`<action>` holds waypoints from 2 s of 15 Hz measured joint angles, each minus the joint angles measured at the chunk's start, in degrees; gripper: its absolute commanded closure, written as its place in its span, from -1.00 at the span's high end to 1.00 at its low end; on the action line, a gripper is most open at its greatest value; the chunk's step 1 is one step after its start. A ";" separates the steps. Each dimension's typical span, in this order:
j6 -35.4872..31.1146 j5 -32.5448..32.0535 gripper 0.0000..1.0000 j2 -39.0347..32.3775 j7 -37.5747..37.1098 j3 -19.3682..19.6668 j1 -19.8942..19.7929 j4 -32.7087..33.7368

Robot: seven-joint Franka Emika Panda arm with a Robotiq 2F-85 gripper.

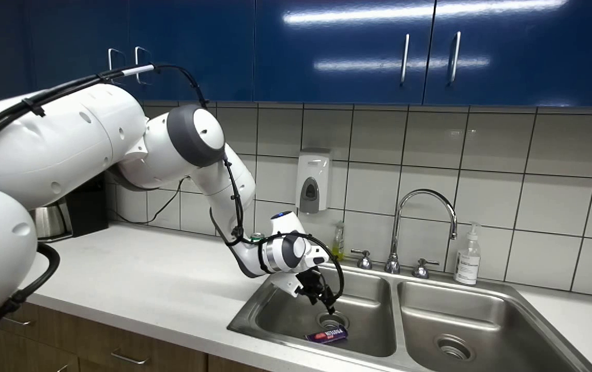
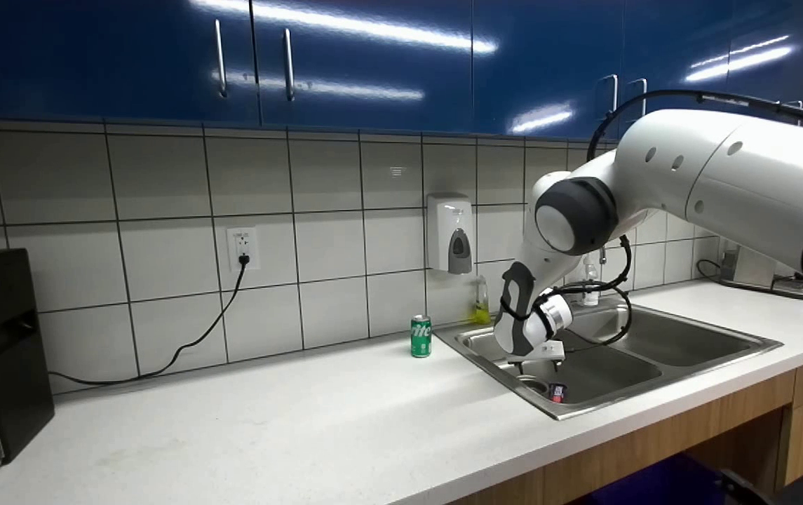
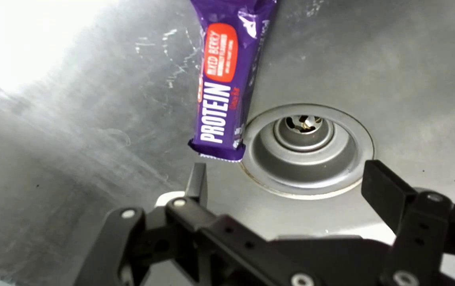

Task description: Put the chocolate bar in the sink

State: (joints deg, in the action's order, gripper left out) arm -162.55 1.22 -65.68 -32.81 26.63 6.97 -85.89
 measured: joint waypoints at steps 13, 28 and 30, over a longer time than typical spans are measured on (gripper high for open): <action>7.57 -3.61 1.00 9.79 11.72 -2.93 2.00 -5.34; 8.88 -11.59 1.00 23.84 17.58 -7.69 3.35 -19.42; 9.34 -12.64 1.00 26.30 17.58 -8.05 3.93 -21.91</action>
State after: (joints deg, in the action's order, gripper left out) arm -153.21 -11.42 -39.38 -15.23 18.59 10.90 -107.80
